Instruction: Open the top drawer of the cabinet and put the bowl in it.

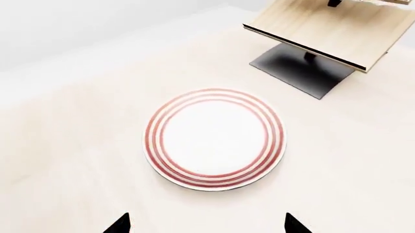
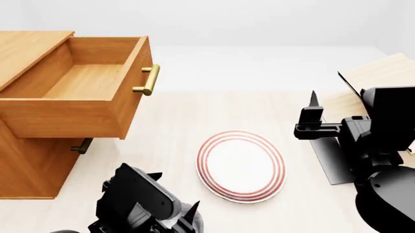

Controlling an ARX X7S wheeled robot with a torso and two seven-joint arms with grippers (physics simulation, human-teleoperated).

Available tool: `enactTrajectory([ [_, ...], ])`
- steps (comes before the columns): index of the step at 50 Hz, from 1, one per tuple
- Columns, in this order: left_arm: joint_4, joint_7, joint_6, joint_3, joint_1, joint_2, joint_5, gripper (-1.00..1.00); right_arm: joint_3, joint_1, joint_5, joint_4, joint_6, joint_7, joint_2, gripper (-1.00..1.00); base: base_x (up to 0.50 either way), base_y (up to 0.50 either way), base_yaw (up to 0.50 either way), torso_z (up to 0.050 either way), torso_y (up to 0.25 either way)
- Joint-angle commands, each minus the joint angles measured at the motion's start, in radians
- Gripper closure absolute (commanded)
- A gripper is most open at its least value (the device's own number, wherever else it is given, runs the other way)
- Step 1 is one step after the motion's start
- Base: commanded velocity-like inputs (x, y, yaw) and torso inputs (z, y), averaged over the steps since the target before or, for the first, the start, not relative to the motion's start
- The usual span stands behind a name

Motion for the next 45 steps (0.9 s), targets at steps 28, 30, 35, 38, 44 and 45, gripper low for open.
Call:
enactTrajectory([
  [28,-0.261,-0.41,-0.168,0.082,-0.205,-0.116,-0.388,-1.0,-0.026,-0.007,-0.023,0.024,-0.022,-0.013,-0.003,-1.0,0.0,0.0,0.0,0.0,0.0],
  [30,-0.271,-0.412,-0.17,0.096,-0.214,-0.119,-0.39,-1.0,-0.028,-0.005,-0.026,0.031,-0.024,-0.015,-0.004,-1.0,0.0,0.0,0.0,0.0,0.0],
  [35,-0.293,-0.44,-0.171,0.129,-0.24,-0.13,-0.415,-1.0,-0.032,-0.006,-0.027,0.023,-0.024,-0.013,-0.002,-1.0,0.0,0.0,0.0,0.0,0.0],
  [38,-0.307,-0.467,-0.169,0.149,-0.26,-0.138,-0.438,-1.0,-0.033,-0.009,-0.029,0.026,-0.028,-0.016,-0.003,-1.0,0.0,0.0,0.0,0.0,0.0],
  [44,-0.346,-0.513,-0.166,0.193,-0.31,-0.153,-0.479,-1.0,-0.029,-0.004,-0.022,0.024,-0.022,-0.011,0.0,-1.0,0.0,0.0,0.0,0.0,0.0],
  [45,-0.351,-0.517,-0.166,0.2,-0.318,-0.154,-0.485,-1.0,-0.03,-0.006,-0.024,0.025,-0.025,-0.013,0.0,-1.0,0.0,0.0,0.0,0.0,0.0],
])
